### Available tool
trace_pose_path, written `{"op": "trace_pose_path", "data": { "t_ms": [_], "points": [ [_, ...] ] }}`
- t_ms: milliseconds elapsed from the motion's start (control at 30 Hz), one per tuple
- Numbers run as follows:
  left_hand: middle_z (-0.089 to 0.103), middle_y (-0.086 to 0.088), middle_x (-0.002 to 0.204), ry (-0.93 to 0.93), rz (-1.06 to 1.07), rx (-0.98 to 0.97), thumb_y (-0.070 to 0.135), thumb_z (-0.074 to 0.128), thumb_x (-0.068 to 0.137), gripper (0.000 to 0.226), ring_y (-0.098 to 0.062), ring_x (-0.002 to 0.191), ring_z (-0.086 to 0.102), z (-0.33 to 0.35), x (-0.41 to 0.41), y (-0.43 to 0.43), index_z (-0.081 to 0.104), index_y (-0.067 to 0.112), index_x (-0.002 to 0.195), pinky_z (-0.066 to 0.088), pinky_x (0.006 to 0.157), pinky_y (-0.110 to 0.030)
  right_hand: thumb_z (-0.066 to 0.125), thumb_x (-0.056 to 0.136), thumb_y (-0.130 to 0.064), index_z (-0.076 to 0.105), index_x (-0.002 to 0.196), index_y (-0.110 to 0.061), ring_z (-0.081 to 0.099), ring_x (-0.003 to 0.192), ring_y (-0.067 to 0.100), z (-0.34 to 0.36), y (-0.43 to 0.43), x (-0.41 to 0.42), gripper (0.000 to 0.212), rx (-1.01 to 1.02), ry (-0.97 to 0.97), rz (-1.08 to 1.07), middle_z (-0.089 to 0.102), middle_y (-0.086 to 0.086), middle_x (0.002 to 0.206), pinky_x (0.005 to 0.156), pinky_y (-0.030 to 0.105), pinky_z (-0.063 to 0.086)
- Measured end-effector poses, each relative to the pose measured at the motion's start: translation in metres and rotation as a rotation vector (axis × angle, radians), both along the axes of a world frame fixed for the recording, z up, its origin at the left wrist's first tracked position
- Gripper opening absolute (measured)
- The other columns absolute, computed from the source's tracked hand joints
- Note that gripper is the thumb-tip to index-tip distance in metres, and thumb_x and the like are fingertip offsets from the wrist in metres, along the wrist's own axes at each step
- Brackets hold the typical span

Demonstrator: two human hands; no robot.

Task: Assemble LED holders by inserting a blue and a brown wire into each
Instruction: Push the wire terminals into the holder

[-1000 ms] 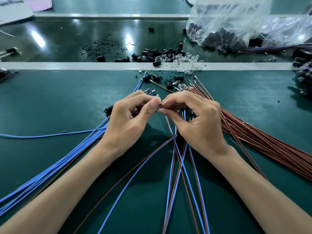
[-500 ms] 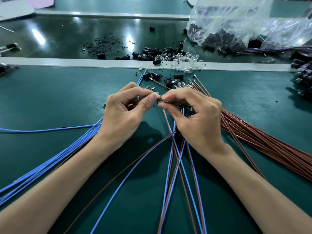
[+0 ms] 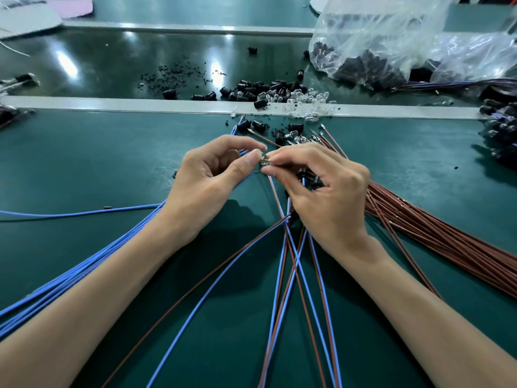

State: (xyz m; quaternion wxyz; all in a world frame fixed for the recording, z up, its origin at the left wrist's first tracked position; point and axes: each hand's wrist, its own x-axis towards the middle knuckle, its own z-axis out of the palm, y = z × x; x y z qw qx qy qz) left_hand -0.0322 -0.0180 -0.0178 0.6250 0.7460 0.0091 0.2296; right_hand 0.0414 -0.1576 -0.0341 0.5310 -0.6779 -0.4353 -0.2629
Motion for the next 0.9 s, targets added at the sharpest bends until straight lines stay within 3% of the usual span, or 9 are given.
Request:
{"op": "trace_pose_path", "data": {
  "t_ms": [233, 633, 900],
  "points": [
    [0.055, 0.024, 0.052, -0.012, 0.025, 0.050, 0.006, 0.056, 0.091, 0.014, 0.009, 0.050, 0.047, 0.0002, -0.0006, -0.0021, 0.064, 0.015, 0.084, 0.034, 0.055, -0.001, 0.080, 0.075, -0.004, 0.073, 0.082, 0.000, 0.067, 0.075, 0.012, 0.0006, -0.0015, 0.0006, 0.011, -0.020, -0.003, -0.010, 0.072, 0.006, 0.082, 0.074, 0.019, 0.053],
    [0.048, 0.019, 0.049, 0.039, 0.119, 0.016, 0.016, 0.060, 0.089, 0.012, 0.002, 0.048, 0.036, -0.0001, -0.0003, -0.0037, 0.067, 0.016, 0.080, 0.030, 0.052, -0.010, 0.080, 0.075, -0.004, 0.074, 0.081, 0.000, 0.069, 0.077, 0.013, -0.0002, -0.0018, 0.0008, 0.010, -0.008, 0.004, -0.004, 0.073, 0.005, 0.083, 0.076, 0.019, 0.054],
    [0.050, 0.023, 0.048, 0.076, 0.072, 0.043, 0.011, 0.058, 0.091, 0.016, 0.007, 0.047, 0.043, 0.0023, -0.0007, -0.0045, 0.065, 0.015, 0.078, 0.030, 0.052, -0.003, 0.080, 0.075, -0.003, 0.074, 0.081, 0.000, 0.070, 0.078, 0.015, -0.0005, -0.0015, 0.0009, 0.009, 0.016, -0.001, 0.004, 0.074, 0.006, 0.084, 0.076, 0.023, 0.055]
  ]
}}
